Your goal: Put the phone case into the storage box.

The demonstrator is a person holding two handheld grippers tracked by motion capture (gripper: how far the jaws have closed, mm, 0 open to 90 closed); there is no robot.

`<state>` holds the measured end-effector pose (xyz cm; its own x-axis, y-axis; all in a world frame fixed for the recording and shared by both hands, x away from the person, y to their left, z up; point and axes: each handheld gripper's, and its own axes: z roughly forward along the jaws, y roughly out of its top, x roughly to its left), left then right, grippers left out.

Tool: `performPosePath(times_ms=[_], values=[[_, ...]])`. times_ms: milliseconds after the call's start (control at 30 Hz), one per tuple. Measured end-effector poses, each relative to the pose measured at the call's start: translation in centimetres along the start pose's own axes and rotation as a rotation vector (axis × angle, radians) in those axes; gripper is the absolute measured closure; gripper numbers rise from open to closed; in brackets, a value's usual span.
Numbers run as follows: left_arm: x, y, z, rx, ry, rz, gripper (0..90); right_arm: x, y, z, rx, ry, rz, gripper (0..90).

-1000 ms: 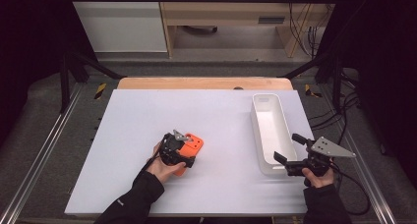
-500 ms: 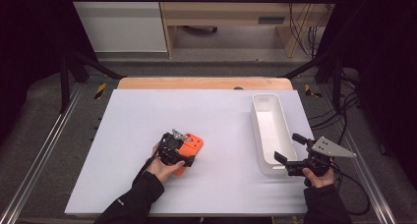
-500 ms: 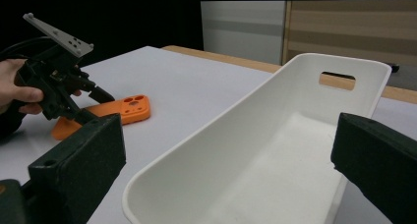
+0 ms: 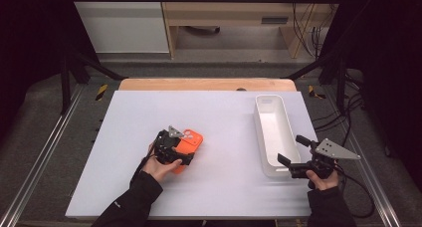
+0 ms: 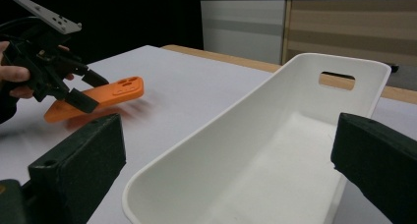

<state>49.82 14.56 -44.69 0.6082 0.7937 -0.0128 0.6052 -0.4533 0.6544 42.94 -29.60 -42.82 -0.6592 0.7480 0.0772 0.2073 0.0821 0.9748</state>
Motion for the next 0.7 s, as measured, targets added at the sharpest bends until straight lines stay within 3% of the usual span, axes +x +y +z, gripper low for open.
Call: performPosePath(times_ms=[267, 700], values=[[0.1, 0.3, -1.2, -0.030, -0.018, 0.013, 14.6, 0.0, 0.0, 0.0, -0.002, 0.002, 0.001, 0.5], [-0.2, 0.8, -3.2, -0.087, -0.070, 0.073, 14.6, 0.0, 0.0, -0.1, -0.003, 0.004, 0.000, 0.5]])
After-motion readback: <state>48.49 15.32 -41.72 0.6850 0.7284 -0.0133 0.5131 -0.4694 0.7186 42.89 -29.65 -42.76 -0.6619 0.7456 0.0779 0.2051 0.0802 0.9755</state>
